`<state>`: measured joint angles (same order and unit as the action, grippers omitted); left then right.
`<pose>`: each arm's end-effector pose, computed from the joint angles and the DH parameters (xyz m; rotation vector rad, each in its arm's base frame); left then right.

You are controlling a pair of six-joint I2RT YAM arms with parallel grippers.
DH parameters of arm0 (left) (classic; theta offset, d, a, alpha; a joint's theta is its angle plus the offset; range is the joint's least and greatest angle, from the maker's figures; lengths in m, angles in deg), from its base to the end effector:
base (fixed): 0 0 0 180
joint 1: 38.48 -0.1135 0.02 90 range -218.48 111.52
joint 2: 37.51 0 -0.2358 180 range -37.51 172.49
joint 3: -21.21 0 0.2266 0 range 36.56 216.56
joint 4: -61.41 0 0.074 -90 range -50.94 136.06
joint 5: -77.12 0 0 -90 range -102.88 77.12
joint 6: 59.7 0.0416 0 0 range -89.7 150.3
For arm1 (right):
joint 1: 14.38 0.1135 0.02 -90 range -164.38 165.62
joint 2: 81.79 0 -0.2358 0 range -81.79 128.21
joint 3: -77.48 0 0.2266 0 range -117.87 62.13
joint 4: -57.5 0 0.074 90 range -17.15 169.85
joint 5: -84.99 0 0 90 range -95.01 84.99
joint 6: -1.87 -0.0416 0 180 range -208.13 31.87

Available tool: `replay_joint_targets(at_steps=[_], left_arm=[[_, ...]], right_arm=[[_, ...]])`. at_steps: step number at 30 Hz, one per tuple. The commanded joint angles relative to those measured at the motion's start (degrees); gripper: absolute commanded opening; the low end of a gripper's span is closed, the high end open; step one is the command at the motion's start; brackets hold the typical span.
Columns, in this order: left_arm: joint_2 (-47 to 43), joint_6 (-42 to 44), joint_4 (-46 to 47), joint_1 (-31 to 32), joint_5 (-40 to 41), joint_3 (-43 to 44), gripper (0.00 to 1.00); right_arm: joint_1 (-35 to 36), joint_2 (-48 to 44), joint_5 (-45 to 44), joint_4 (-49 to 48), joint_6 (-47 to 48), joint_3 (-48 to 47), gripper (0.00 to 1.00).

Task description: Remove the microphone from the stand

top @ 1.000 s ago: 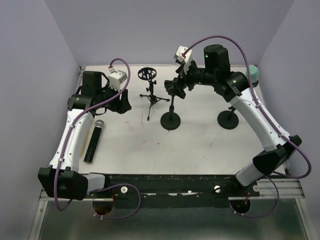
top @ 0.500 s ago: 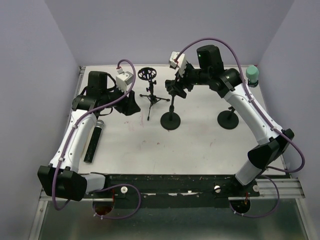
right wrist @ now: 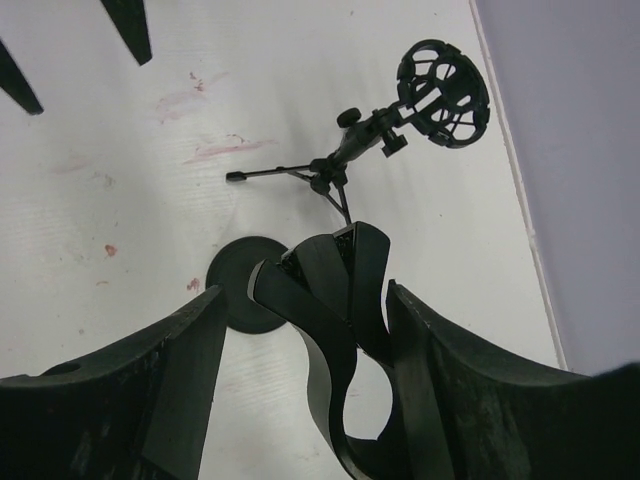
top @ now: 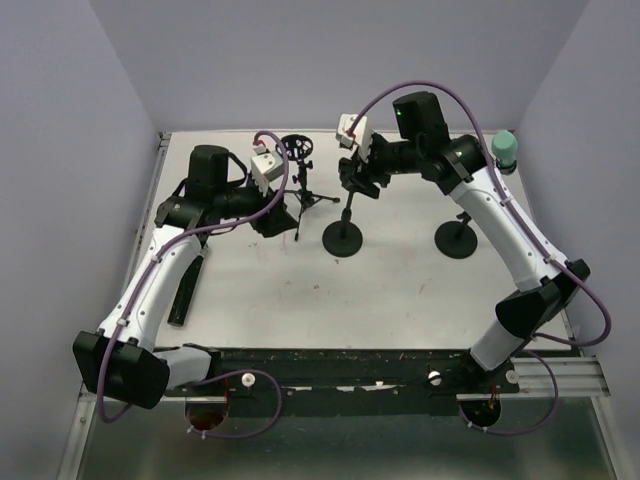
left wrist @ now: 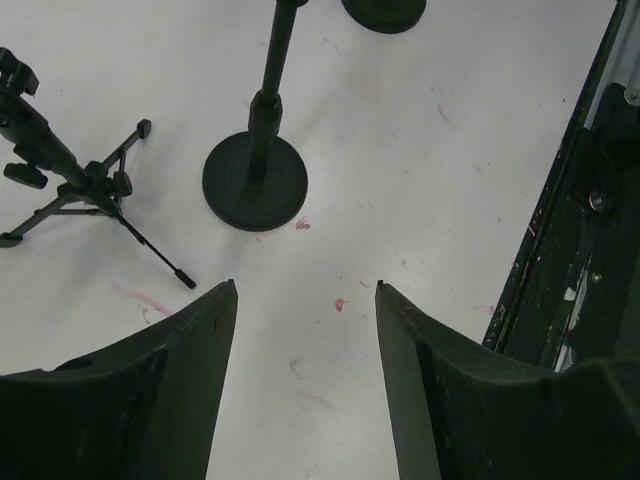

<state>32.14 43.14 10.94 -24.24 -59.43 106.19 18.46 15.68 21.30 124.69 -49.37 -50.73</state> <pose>0.2256 -0.0884 0.3354 0.9225 1.8810 -0.8924 0.2714 0.1971 0.3970 -1.4639 1.5961 0.4460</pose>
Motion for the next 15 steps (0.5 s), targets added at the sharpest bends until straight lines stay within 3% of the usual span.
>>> replay_joint_targets(at_steps=[1,3,10,13,15], left_arm=[[2.51,3.42,-1.53,1.23,-0.31,5.16,0.65],[3.21,3.5,-2.5,1.67,0.75,7.09,0.65],[7.51,9.48,-2.78,3.6,-0.48,9.39,0.65],[9.62,9.04,0.47,5.44,0.4,9.74,0.66],[9.46,9.48,5.55,6.76,0.23,7.38,0.66]], right_arm=[[-0.06,-2.98,1.56,7.07,3.33,10.45,0.73],[-0.06,-3.95,0.94,5.74,4.38,12.39,0.75],[-0.14,-5.97,-0.73,2.23,6.93,17.84,0.59],[-0.14,-6.59,0.15,3.09,6.68,17.85,0.47],[-0.14,-6.94,1.2,3.89,6.68,17.67,0.34]])
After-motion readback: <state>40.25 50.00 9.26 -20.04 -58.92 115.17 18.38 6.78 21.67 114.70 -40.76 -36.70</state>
